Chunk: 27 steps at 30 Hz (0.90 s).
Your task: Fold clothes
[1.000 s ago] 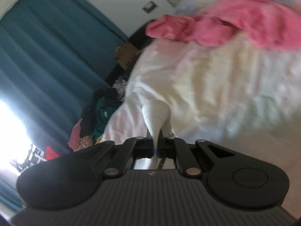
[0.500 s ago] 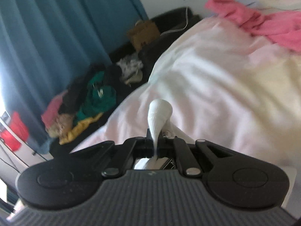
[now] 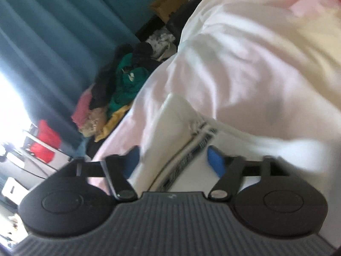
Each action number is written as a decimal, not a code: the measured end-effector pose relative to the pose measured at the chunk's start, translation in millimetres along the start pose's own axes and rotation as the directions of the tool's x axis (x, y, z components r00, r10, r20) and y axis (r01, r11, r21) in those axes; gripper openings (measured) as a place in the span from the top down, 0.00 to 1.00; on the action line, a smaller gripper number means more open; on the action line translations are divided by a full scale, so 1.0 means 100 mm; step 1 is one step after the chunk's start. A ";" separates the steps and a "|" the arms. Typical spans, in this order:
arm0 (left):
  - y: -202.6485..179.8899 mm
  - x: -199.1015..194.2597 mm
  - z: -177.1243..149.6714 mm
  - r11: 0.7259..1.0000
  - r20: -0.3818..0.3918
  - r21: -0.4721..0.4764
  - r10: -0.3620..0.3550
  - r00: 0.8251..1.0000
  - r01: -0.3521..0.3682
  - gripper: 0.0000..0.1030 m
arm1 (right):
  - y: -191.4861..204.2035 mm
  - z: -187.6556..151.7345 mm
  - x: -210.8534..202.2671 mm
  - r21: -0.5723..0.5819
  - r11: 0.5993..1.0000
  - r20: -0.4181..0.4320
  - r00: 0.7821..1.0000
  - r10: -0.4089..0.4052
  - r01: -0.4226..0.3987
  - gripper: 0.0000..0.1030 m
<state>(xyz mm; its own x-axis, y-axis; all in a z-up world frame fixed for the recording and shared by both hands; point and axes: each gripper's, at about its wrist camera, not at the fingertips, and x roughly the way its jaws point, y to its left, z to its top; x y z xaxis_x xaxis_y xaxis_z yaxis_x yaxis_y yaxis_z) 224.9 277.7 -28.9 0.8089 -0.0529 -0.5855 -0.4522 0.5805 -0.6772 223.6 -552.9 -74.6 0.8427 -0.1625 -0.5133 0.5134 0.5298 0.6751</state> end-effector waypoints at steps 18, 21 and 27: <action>1.20 -0.53 -0.57 0.914 -0.150 -0.404 -0.046 0.988 -0.019 0.31 | -0.34 -1.29 -0.75 0.170 0.958 -0.311 0.910 0.274 -0.231 0.27; 1.17 -0.45 -0.49 0.924 -0.091 -0.379 -0.081 0.993 0.041 0.31 | -0.39 -1.40 -0.60 0.195 0.958 -0.265 0.929 0.259 -0.211 0.30; 1.03 -0.19 -0.39 0.935 0.008 -0.336 -0.115 0.993 0.111 0.45 | -0.49 -1.29 -0.47 0.270 0.936 -0.046 0.968 0.246 -0.225 0.42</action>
<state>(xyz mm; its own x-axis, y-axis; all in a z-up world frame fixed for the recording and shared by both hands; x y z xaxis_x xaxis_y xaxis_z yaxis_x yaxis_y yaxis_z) 148.2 306.6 -104.8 0.8586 -0.1129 -0.5000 -0.4591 0.2643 -0.8481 137.9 -463.5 -152.2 0.9347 0.0107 -0.3553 0.3350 0.3076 0.8906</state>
